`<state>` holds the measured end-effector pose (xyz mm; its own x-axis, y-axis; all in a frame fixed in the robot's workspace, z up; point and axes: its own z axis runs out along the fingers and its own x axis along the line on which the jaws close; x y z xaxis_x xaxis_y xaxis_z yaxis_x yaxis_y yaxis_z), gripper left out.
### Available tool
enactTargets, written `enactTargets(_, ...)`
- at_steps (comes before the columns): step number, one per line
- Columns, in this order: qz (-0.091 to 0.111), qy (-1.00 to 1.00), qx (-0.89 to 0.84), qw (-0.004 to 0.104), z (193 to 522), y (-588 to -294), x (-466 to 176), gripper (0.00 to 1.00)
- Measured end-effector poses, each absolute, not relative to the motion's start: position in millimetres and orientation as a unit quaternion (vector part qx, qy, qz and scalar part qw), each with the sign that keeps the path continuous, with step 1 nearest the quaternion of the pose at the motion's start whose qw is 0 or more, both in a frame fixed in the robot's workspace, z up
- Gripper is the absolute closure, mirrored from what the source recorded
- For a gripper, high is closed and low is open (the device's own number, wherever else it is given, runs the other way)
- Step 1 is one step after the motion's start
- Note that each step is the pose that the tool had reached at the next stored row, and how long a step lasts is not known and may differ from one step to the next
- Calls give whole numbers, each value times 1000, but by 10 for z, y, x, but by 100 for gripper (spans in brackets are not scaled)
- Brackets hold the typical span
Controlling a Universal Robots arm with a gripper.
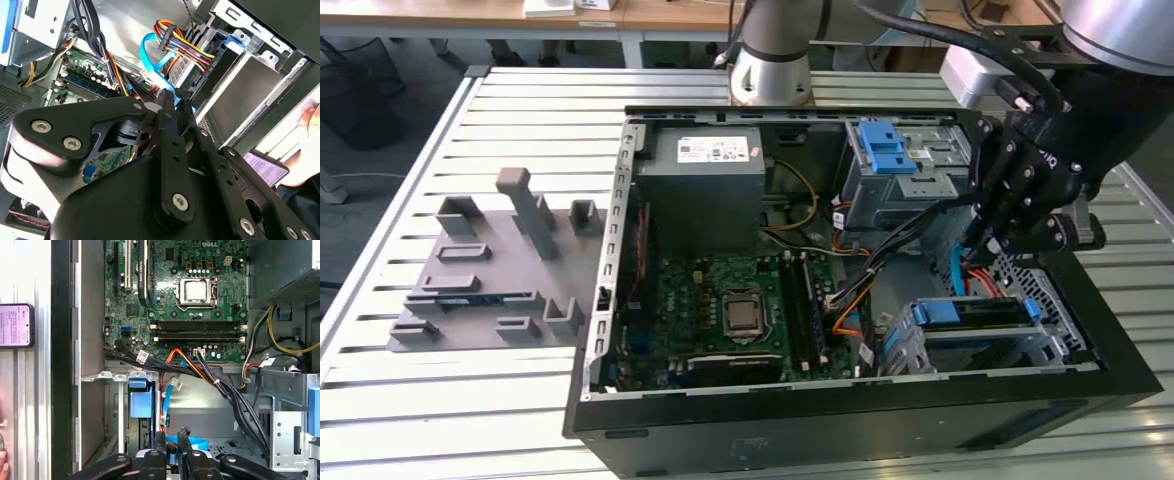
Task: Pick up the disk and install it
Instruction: 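Insert the second disk wire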
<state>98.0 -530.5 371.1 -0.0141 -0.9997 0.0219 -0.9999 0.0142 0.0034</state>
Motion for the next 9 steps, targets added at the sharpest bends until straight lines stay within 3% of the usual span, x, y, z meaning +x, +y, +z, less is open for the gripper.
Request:
enactTargets(4,6,-712,702,9,3694,-5306,980,84)
enactTargets(5,3,-712,702,5,3691,-5306,980,89)
enactTargets(7,-10,-712,702,-8,3688,-5305,980,89)
enactTargets(9,-13,-712,702,-10,3685,-5305,980,89)
